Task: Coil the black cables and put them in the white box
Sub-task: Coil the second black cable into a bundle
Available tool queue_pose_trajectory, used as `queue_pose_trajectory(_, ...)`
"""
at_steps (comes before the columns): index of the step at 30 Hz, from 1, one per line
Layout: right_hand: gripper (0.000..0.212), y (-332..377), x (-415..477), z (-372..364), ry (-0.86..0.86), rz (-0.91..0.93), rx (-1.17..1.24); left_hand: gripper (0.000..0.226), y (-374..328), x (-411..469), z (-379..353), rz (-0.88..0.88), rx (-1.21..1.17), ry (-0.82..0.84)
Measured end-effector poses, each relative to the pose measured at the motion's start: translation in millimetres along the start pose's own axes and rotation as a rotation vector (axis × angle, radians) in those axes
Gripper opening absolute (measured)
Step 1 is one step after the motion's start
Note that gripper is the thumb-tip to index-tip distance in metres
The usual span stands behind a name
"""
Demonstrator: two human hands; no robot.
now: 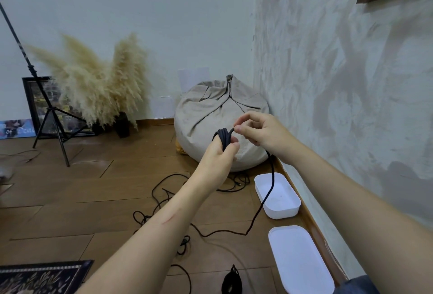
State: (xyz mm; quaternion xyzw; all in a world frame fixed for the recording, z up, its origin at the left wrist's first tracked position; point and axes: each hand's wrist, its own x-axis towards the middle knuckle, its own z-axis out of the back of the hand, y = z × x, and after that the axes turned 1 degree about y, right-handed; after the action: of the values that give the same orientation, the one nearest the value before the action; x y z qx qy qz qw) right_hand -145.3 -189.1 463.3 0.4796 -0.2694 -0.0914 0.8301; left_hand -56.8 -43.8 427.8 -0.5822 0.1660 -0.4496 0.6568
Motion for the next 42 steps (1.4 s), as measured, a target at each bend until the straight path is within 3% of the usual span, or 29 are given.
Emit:
queue_pose_trajectory(8, 0.003, 10.7, 1.2, 2.8, -0.030, 0.046, 0.101, 0.027, -16.7, -6.8, -4.9, -0.038, -0.137, 0.078)
queue_pose_trajectory(15, 0.020, 0.7, -0.9, 13.7, 0.131, -0.007, 0.215, 0.029, -25.8, -9.1, -8.1, -0.039, -0.220, 0.095)
queue_pose_trajectory(21, 0.018, 1.2, -4.0, -4.5, 0.051, -0.052, 0.466, 0.030, -33.8, -3.0, -6.7, -0.075, -0.393, 0.166)
queue_pose_trajectory(25, 0.022, -4.0, -4.2, -21.7, 0.111, -0.080, 0.515, 0.033, -32.0, 2.6, -1.4, -0.066, -0.437, 0.149)
queue_pose_trajectory(31, 0.026, -8.7, -3.1, -38.2, 0.108, -0.186, 0.430, 0.030, -31.7, 5.4, 2.4, -0.023, -0.433, 0.058)
queue_pose_trajectory(36, 0.015, -11.8, -15.6, -58.7, 0.355, -0.220, 0.136, 0.022, -27.8, 17.3, 8.6, -0.009, -0.440, -0.129)
queue_pose_trajectory(42, 0.014, -2.2, -13.3, -67.8, 0.420, -0.271, 0.234, 0.018, -21.2, 24.9, 11.1, -0.099, -0.239, -0.291)
